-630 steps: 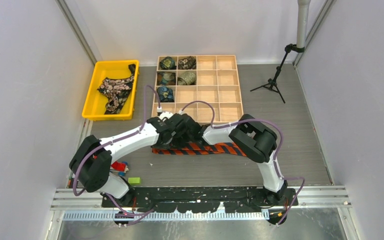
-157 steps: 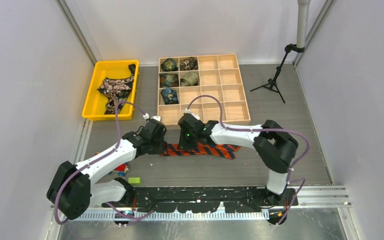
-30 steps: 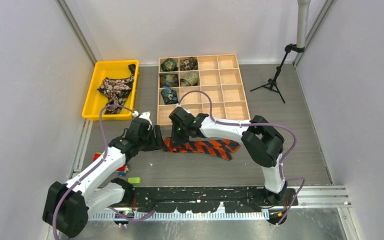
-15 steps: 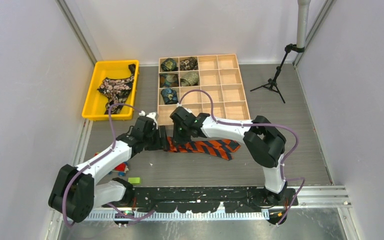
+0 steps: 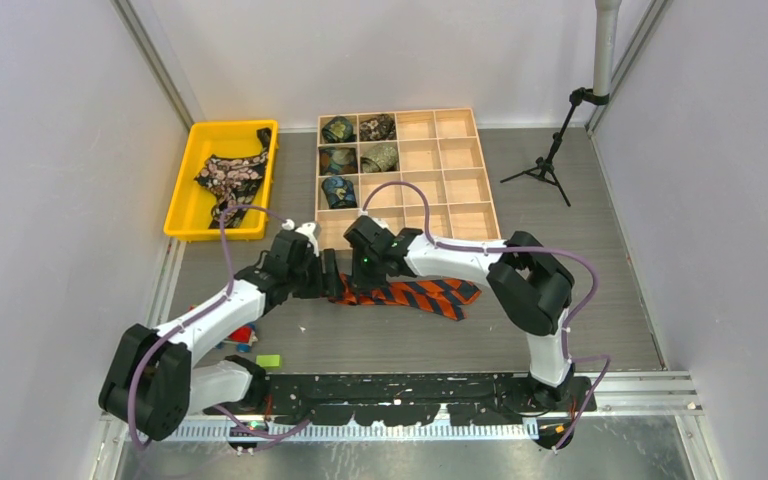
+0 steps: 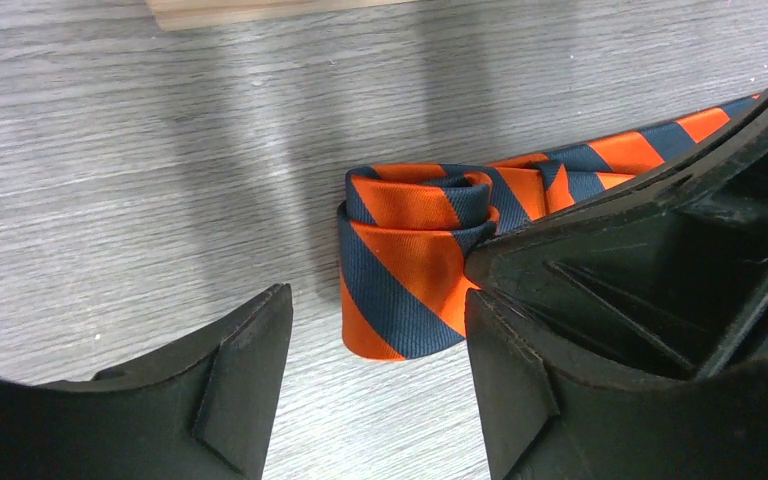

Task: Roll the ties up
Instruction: Roll the tie at the center of the board.

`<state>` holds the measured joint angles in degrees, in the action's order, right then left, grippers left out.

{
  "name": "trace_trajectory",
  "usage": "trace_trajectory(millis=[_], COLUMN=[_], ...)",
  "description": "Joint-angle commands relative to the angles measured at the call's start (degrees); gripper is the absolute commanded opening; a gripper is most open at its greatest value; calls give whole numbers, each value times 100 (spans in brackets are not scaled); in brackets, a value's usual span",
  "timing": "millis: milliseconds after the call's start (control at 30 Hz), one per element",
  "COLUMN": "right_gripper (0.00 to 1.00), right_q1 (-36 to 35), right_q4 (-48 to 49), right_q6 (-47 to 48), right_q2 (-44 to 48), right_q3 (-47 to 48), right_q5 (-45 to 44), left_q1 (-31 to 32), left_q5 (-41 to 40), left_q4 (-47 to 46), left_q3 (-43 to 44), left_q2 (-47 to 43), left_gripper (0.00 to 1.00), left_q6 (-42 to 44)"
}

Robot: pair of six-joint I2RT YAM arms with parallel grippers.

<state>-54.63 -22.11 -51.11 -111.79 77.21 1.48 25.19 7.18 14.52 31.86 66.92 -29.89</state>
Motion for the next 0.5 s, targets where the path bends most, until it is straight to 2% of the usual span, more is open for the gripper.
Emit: trace_trajectory(millis=[0,467], right_gripper=[17,17], right_q1=[14,74], right_q4=[-72,58], right_q6=[94,45], right_q2=[311,303], right_q3=[-187,-405], right_q5=[-332,-313], left_q1=[-32,-235], left_q5=[283,1224], left_q4=[-534,-1138], left_q3=[-39,33], left_q2=[169,1092], left_gripper=[65,58], left_q6=[72,-234])
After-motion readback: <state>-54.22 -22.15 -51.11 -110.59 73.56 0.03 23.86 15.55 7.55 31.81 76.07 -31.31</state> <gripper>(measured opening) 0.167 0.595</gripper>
